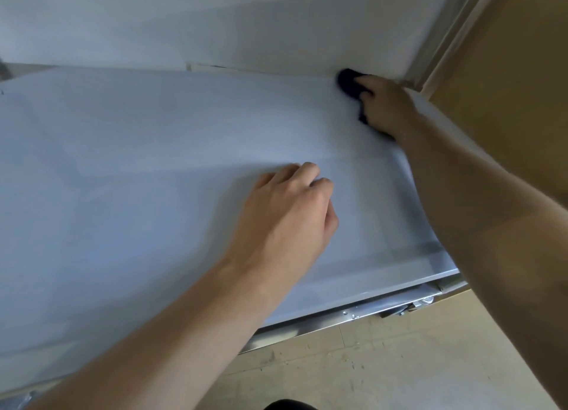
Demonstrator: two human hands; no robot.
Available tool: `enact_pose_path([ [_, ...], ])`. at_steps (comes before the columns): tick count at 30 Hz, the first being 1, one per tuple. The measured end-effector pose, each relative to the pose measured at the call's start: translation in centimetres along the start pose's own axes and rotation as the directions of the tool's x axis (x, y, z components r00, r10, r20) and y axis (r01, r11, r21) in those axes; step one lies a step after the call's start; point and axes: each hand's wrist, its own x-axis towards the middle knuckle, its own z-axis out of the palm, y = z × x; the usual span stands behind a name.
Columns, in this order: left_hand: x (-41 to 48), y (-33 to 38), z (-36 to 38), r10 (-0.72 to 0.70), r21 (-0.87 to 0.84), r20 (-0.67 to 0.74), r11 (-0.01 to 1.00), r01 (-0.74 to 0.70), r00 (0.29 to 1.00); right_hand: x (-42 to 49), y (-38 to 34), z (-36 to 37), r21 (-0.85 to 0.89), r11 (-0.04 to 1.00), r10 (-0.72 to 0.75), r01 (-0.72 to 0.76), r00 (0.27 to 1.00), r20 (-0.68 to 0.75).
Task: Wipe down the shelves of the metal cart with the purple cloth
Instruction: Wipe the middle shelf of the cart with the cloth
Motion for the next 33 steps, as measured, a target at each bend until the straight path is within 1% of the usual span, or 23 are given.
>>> enact_pose_path([
  [2, 0.0, 0.0, 0.0, -0.003, -0.002, -0.012, 1.0, 0.003, 1.0, 0.3, -2.2, 0.9, 0.057, 0.991, -0.124, 0.122, 0.992, 0.03],
  [4, -0.1, 0.0, 0.0, -0.002, -0.004, -0.017, 1.0, 0.002, 1.0, 0.2, -2.3, 1.1, 0.078, 0.987, -0.141, 0.137, 0.989, 0.037],
  [6, -0.2, 0.0, 0.0, 0.009, -0.005, -0.013, 1.0, -0.009, 1.0, -0.2, -0.3, 0.2, 0.044, 0.995, -0.087, 0.087, 0.996, 0.008],
  [7, -0.2, -0.1, 0.0, 0.015, -0.006, -0.013, 1.0, -0.015, 1.0, -0.4, 1.2, -0.4, 0.013, 0.999, -0.039, 0.039, 0.999, -0.017],
  [10, -0.1, 0.0, 0.0, 0.02, -0.012, -0.005, 1.0, -0.02, 1.0, -1.1, 5.0, -2.3, -0.045, 0.986, 0.155, -0.159, 0.985, -0.08],
  [11, 0.0, 0.1, 0.0, 0.017, -0.009, -0.004, 1.0, -0.017, 1.0, -1.3, 5.6, -2.6, -0.061, 0.978, 0.194, -0.2, 0.977, -0.088],
  [12, 0.0, 0.1, 0.0, 0.015, -0.007, -0.004, 1.0, -0.015, 1.0, -1.3, 5.8, -2.7, -0.069, 0.972, 0.219, -0.225, 0.972, -0.084],
  [14, 0.2, 0.2, 0.1, 0.01, -0.007, -0.004, 1.0, -0.01, 1.0, -0.9, 4.9, -2.5, -0.077, 0.97, 0.224, -0.229, 0.972, -0.069],
  [15, 0.1, 0.2, 0.1, 0.009, -0.007, -0.006, 1.0, -0.009, 1.0, -0.7, 3.9, -2.0, -0.074, 0.979, 0.186, -0.189, 0.981, -0.051],
  [17, 0.2, 0.2, 0.1, 0.008, -0.007, -0.009, 1.0, -0.008, 1.0, -0.6, 1.0, -1.1, -0.007, 0.999, 0.045, -0.046, 0.999, -0.007],
  [19, 0.1, 0.1, 0.2, 0.009, -0.012, -0.008, 1.0, -0.009, 1.0, -0.5, -0.9, -0.2, 0.041, 0.994, -0.107, 0.106, 0.994, 0.011],
  [20, 0.1, 0.1, 0.2, 0.008, -0.015, -0.009, 1.0, -0.008, 1.0, -0.6, -1.3, 0.0, 0.061, 0.986, -0.158, 0.156, 0.987, 0.032],
  [21, 0.1, 0.1, 0.2, 0.008, -0.017, -0.012, 1.0, -0.009, 1.0, -0.5, -1.2, 0.0, 0.067, 0.982, -0.18, 0.177, 0.983, 0.045],
  [22, 0.1, 0.1, 0.2, 0.011, -0.018, -0.014, 1.0, -0.011, 1.0, -0.5, -0.8, -0.1, 0.07, 0.984, -0.166, 0.163, 0.985, 0.045],
  [23, 0.1, 0.1, 0.2, 0.014, -0.017, -0.016, 1.0, -0.014, 1.0, -0.7, -0.2, -0.3, 0.056, 0.991, -0.122, 0.12, 0.992, 0.028],
  [24, 0.1, 0.1, 0.3, 0.016, -0.017, -0.017, 1.0, -0.017, 1.0, -0.6, 0.9, -0.6, 0.037, 0.998, -0.044, 0.044, 0.999, -0.013],
  [25, 0.0, 0.1, 0.3, 0.018, -0.017, -0.018, 1.0, -0.018, 1.0, -0.8, 2.0, -0.9, -0.002, 0.998, 0.068, -0.068, 0.996, -0.061],
  [27, 0.0, 0.0, 0.3, 0.018, -0.02, -0.013, 1.0, -0.018, 1.0, -1.0, 3.9, -1.7, -0.055, 0.958, 0.275, -0.282, 0.956, -0.102],
  [28, 0.1, 0.0, 0.3, 0.018, -0.023, -0.008, 1.0, -0.019, 1.0, -1.0, 4.4, -1.9, -0.08, 0.936, 0.335, -0.342, 0.938, -0.093],
  [29, 0.1, -0.1, 0.3, 0.019, -0.026, -0.009, 0.999, -0.019, 1.0, -1.0, 4.5, -2.2, -0.097, 0.932, 0.344, -0.349, 0.937, -0.064],
  [30, 0.1, 0.0, 0.3, 0.018, -0.027, -0.012, 0.999, -0.019, 1.0, -0.8, 4.2, -2.2, -0.111, 0.94, 0.321, -0.322, 0.947, -0.024],
  [31, 0.1, 0.0, 0.3, 0.018, -0.026, -0.015, 0.999, -0.019, 1.0, -0.7, 3.6, -2.1, -0.112, 0.958, 0.264, -0.263, 0.964, -0.006],
  [33, 0.1, 0.2, 0.3, 0.017, -0.021, -0.014, 1.0, -0.017, 1.0, -0.7, 1.6, -1.6, -0.036, 0.99, 0.137, -0.136, 0.99, 0.023],
])
